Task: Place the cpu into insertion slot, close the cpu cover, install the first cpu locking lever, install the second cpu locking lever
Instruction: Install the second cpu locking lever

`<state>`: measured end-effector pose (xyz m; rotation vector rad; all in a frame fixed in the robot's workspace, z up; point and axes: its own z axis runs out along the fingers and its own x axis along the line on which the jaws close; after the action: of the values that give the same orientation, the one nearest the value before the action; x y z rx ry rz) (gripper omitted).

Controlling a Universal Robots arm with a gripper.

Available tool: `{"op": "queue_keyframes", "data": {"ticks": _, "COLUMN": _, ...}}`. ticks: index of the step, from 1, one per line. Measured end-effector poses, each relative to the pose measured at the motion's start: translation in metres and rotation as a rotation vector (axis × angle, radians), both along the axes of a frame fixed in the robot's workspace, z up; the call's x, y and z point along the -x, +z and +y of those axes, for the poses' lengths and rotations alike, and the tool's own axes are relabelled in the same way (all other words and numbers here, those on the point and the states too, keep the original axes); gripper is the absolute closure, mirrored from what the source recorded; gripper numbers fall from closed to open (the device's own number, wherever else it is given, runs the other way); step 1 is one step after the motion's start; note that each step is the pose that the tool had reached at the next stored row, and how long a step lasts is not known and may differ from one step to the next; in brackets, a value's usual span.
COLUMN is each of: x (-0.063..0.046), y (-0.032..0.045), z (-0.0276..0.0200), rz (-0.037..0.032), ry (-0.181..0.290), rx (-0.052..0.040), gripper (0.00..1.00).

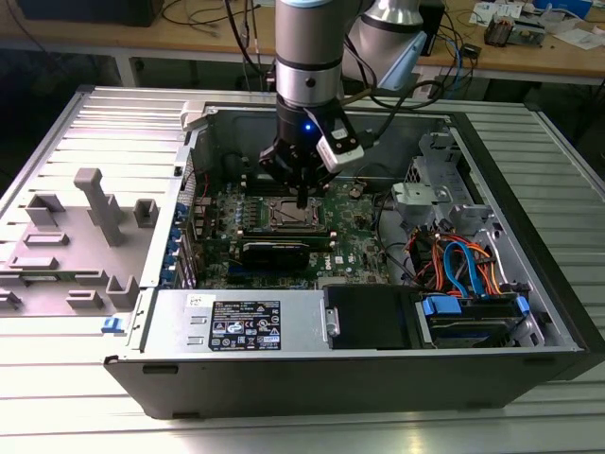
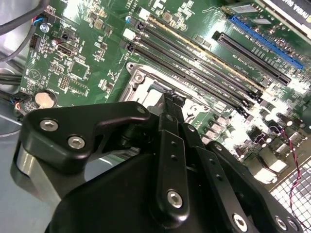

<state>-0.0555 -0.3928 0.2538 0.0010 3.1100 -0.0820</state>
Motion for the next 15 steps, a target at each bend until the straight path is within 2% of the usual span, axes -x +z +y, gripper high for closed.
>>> {"op": "queue_keyframes", "data": {"ticks": 4, "x": 0.003, "y": -0.0001, "z": -0.0012, "rz": 0.0000, "ry": 0.001, "rx": -0.0001, "gripper": 0.89}}
{"op": "queue_keyframes", "data": {"ticks": 10, "x": 0.008, "y": -0.0017, "z": -0.0114, "rz": 0.0000, "ry": 0.007, "rx": 0.0000, "gripper": 0.89}}
{"op": "queue_keyframes", "data": {"ticks": 15, "x": 0.016, "y": -0.0048, "z": -0.0151, "rz": 0.0000, "ry": 0.031, "rx": -0.0005, "gripper": 0.89}}
